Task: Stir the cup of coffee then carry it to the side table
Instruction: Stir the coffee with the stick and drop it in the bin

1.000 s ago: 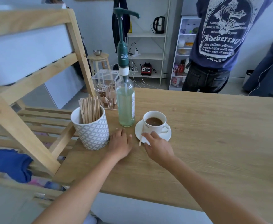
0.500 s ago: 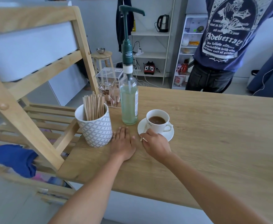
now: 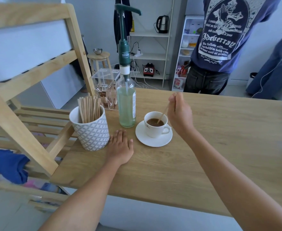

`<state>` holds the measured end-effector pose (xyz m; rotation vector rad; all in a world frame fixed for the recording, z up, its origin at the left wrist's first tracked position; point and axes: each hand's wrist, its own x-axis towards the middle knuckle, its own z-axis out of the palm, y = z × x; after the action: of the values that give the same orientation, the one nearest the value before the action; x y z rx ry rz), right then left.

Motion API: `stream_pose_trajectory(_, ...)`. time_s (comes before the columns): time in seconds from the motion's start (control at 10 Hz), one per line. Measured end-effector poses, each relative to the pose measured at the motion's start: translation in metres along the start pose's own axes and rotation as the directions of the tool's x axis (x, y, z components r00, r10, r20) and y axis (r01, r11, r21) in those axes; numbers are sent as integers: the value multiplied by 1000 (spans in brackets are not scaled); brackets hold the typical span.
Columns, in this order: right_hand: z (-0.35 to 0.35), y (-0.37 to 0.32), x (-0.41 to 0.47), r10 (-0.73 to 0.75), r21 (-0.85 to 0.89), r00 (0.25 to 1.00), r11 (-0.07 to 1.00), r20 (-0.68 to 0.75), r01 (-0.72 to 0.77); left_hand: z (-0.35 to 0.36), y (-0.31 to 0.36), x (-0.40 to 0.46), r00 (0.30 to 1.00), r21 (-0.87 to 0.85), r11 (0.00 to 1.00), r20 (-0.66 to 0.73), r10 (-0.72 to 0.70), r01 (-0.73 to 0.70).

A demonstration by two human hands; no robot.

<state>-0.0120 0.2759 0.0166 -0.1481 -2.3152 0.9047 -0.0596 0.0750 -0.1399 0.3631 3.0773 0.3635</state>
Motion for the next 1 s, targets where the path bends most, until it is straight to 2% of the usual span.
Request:
stream_pose_trajectory(0.1, 10, 8, 0, 11, -33, 992, 999, 124, -7, -1, 1, 0, 1000, 1, 1000, 10, -1, 1)
stream_pose_trajectory(0.2, 21, 8, 1, 26, 35, 984, 999, 175, -32, -3, 2, -1, 1000, -4, 1000, 19, -4, 4)
stream_pose_trajectory(0.3, 26, 7, 8, 44, 14, 980, 999, 193, -48, -5, 4, -3, 1000, -10, 1000, 24, -3, 4)
stream_pose_trajectory(0.5, 25, 10, 23, -10, -233, 986, 971, 166, 49, -7, 5, -4, 1000, -3, 1000, 19, -2, 2)
stream_pose_trajectory(0.7, 34, 0, 26, 67, -43, 979, 997, 194, -60, -6, 6, -4, 1000, 0, 1000, 9, -3, 3)
stream_pose_trajectory(0.9, 36, -1, 33, 13, -304, 990, 952, 143, 31, -4, 5, -5, 1000, 0, 1000, -8, 5, -5)
stream_pose_trajectory(1.0, 35, -2, 32, 36, -237, 988, 971, 153, 2, -4, 5, -5, 1000, -2, 1000, -6, 12, -12)
